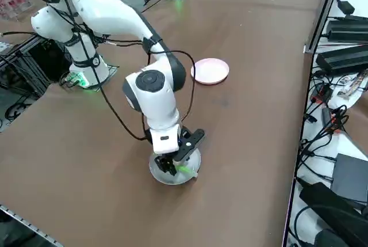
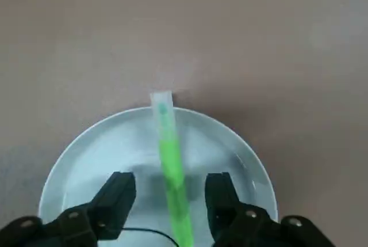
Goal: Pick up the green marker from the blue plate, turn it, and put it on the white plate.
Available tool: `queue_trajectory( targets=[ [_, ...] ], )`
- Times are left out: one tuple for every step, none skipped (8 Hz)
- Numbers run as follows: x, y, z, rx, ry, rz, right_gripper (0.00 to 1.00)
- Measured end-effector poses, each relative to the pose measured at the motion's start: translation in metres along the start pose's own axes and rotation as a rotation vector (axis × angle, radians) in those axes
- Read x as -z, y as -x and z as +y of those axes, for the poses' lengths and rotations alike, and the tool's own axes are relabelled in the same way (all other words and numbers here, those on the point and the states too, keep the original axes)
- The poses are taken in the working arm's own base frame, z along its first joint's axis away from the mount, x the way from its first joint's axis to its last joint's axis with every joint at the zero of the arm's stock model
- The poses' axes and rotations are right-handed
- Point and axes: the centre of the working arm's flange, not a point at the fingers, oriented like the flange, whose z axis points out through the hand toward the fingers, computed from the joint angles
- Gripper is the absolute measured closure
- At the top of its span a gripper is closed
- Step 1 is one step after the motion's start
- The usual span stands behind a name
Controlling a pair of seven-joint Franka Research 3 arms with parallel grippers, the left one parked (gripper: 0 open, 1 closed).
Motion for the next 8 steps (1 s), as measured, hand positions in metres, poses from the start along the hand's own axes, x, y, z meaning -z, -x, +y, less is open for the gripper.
queue_trajectory(
  targets=[
    [-0.005,0.000,0.001,0.000,0.003,0.001,0.33],
    [-0.011,0.001,0.001,0.004,0.005,0.001,0.40],
    [-0.013,0.001,0.001,0.012,0.007,0.002,0.53],
    [-0.012,0.000,0.001,0.031,0.008,0.006,0.60],
    [-0.010,-0.002,0.001,0.047,0.009,0.011,0.83],
    [-0.006,-0.005,0.000,0.056,0.008,0.019,0.84],
    [0.005,-0.010,-0.008,0.067,-0.001,0.021,0.85],
    [0.028,-0.017,-0.022,0.080,-0.023,0.006,0.85]
  ],
)
